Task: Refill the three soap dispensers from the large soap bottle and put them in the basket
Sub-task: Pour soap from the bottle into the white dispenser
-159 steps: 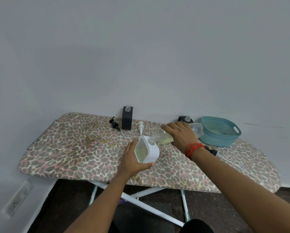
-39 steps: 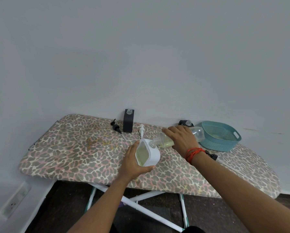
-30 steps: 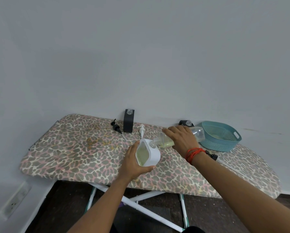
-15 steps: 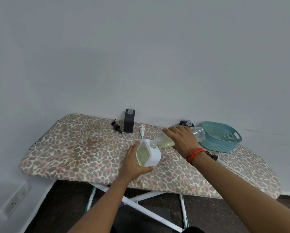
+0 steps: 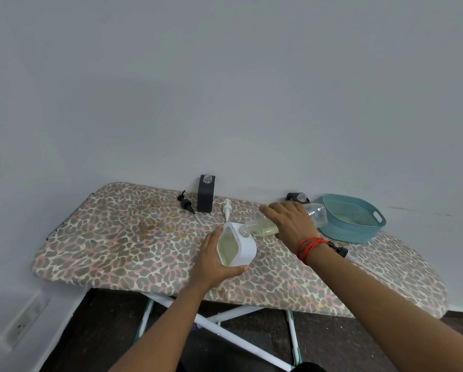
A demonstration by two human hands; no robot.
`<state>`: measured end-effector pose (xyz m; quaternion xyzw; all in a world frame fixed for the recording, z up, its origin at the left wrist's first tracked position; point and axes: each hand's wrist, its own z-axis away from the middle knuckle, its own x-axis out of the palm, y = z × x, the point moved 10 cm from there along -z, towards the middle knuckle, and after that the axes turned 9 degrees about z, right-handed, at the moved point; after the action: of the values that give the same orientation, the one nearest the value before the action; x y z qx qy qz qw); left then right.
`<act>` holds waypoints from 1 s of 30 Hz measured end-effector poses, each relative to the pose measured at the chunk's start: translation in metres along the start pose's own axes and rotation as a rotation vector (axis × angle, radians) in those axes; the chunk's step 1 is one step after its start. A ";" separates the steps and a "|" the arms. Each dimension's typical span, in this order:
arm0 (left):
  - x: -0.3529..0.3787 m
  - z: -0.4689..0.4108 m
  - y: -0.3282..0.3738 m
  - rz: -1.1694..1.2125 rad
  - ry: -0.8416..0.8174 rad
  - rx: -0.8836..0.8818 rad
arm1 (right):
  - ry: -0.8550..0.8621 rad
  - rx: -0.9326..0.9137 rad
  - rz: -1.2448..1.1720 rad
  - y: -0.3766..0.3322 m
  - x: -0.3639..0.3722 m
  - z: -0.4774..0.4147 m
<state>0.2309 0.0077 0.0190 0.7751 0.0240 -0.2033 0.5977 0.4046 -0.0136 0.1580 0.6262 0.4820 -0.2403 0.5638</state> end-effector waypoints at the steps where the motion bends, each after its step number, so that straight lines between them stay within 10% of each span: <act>1: 0.000 0.000 -0.001 -0.002 0.001 -0.001 | 0.001 0.000 -0.002 0.000 0.000 0.000; 30: -0.001 0.002 0.004 0.011 0.011 -0.013 | -0.021 0.009 0.003 0.000 0.001 0.001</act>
<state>0.2306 0.0054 0.0224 0.7724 0.0244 -0.1958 0.6037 0.4050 -0.0140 0.1570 0.6269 0.4739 -0.2482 0.5663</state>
